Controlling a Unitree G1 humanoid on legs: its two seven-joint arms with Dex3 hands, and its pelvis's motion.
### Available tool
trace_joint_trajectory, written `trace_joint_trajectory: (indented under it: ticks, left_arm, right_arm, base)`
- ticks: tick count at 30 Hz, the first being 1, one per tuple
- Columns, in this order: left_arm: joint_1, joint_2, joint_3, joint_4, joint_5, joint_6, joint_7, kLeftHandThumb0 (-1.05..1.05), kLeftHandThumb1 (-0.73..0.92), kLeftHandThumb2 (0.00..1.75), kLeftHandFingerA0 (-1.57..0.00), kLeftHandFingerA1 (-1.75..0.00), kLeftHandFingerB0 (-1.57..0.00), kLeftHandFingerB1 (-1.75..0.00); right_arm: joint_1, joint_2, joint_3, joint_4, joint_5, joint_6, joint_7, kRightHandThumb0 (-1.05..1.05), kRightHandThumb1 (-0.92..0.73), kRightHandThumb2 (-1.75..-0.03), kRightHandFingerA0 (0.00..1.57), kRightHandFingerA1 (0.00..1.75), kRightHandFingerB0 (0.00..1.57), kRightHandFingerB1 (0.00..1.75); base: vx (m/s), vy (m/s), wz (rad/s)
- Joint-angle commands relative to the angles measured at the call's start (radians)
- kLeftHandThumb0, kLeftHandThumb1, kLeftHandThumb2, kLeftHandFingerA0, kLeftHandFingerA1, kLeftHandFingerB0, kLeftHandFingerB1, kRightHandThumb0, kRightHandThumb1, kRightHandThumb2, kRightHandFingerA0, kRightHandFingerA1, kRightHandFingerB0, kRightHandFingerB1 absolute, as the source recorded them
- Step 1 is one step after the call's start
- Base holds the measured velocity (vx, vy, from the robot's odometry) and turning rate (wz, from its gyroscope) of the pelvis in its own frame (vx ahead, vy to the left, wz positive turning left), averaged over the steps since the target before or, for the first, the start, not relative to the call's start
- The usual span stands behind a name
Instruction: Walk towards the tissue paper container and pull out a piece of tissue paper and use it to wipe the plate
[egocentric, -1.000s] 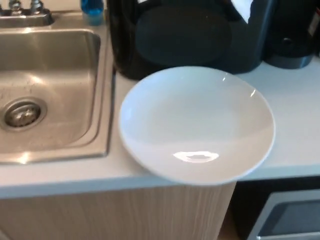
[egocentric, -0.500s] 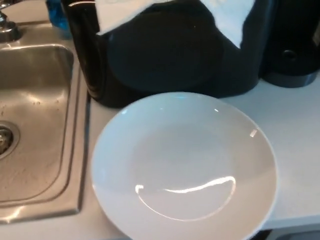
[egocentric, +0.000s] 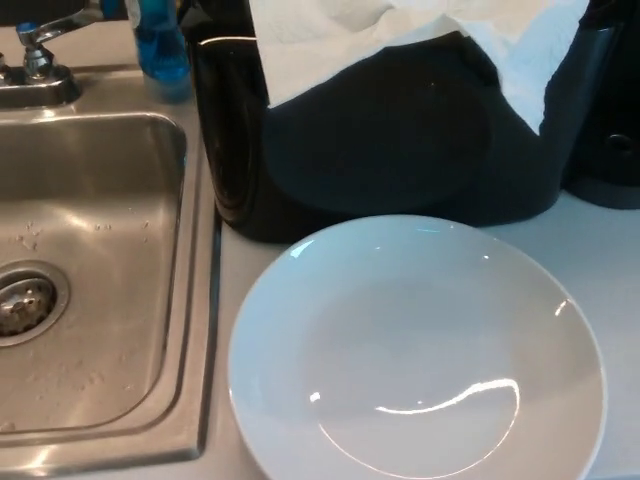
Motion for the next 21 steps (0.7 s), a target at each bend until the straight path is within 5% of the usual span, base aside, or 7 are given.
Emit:
trace_joint_trajectory:
  ticks: [1, 14, 16, 21]
  left_arm:
    - [0.011, 0.006, -0.004, -0.021, 0.0, -0.052, 0.004, -0.13, 0.61, 0.71, -0.86, -0.97, -0.79, -0.71]
    - [0.002, 0.009, 0.004, 0.031, -0.008, -0.075, -0.009, -0.09, 0.6, 0.73, -0.89, -0.96, -0.83, -0.7]
    - [0.033, -0.008, -0.002, -0.045, -0.006, -0.047, 0.007, -0.12, 0.61, 0.73, -0.89, -1.01, -0.81, -0.73]
    - [0.032, 0.005, 0.008, -0.035, -0.01, -0.056, 0.001, -0.08, 0.61, 0.77, -0.87, -1.0, -0.84, -0.73]
  right_arm:
    - [0.008, -0.003, -0.008, -0.008, 0.014, -0.004, 0.001, -0.03, -0.64, -0.71, 0.88, 0.53, 0.65, 0.48]
    - [0.035, -0.017, -0.034, 0.005, 0.026, -0.077, 0.017, 0.0, -0.63, -0.71, 0.9, 0.53, 0.66, 0.49]
    - [0.127, 0.047, -0.133, -0.105, 0.104, -0.396, -0.039, -0.04, -0.63, -0.72, 1.02, 0.63, 0.74, 0.51]
    - [0.27, 0.158, -0.207, -0.382, 0.22, -0.559, -0.019, -0.06, -0.67, -0.68, 0.99, 0.65, 0.72, 0.48]
  base:
    - [0.0, 0.0, 0.0]
    - [0.0, 0.0, 0.0]
    - [0.0, 0.0, 0.0]
    - [0.0, 0.0, 0.0]
